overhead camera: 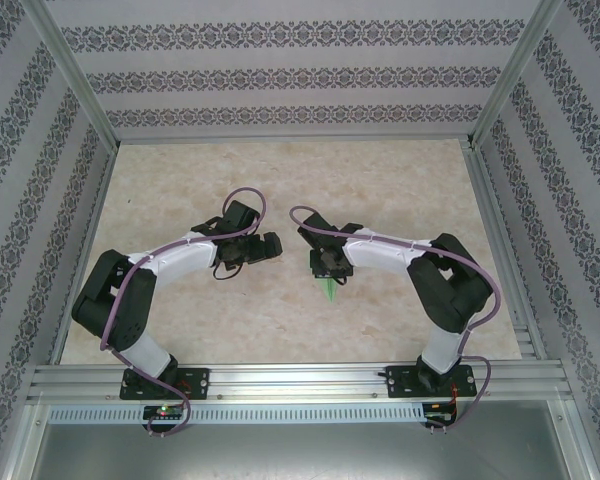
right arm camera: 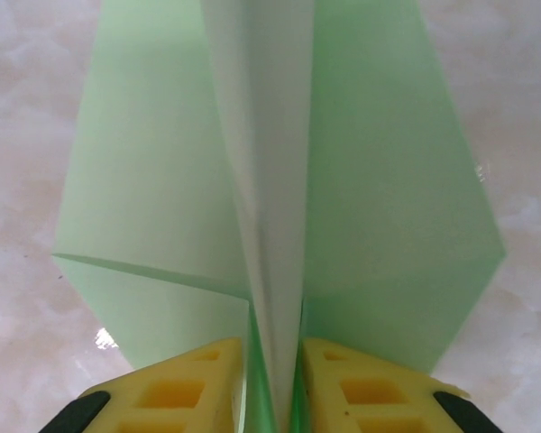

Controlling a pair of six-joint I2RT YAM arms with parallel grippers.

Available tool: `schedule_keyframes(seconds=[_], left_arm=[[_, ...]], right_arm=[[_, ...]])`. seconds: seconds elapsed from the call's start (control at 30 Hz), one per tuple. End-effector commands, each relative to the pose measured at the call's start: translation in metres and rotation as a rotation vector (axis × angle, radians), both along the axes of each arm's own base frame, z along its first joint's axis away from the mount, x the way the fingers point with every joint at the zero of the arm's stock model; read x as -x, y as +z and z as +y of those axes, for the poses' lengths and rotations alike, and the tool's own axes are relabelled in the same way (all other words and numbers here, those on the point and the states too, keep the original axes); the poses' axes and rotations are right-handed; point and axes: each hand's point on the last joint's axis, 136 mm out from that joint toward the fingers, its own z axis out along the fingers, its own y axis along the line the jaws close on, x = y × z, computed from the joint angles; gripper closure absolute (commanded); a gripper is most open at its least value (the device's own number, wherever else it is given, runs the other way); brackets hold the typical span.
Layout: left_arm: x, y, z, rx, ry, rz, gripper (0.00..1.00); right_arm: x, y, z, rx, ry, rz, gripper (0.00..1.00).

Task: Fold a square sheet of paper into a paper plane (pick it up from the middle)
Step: Move the paper plane to the center of the table.

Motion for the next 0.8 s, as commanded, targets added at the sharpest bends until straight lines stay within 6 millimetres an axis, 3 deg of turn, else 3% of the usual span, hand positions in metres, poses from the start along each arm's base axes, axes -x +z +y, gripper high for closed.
schedule_keyframes(seconds=[0.0,0.27,0.43,0.6,0.77], left_arm=[[0.002,0.005,0.010,-0.034,0.015,-0.008,0.01],[0.002,0.006,0.017,-0.065,0.025,-0.008,0.00],[0.005,0.007,0.024,-0.096,0.042,-0.001,0.00],[0.008,0.008,0.027,-0.096,0.052,0.006,0.00],[0.011,0.007,0.028,-0.101,0.051,0.013,0.00]], right_arm=[[-0.001,-0.002,0.004,-0.003,-0.006,-0.001,0.77],[-0.013,0.006,0.001,0.016,-0.010,-0.031,0.93],[-0.049,0.026,-0.003,0.023,0.002,-0.093,0.95],[-0.089,0.030,-0.003,0.049,0.001,-0.120,0.95],[-0.115,0.026,-0.005,0.083,-0.006,-0.132,0.95]])
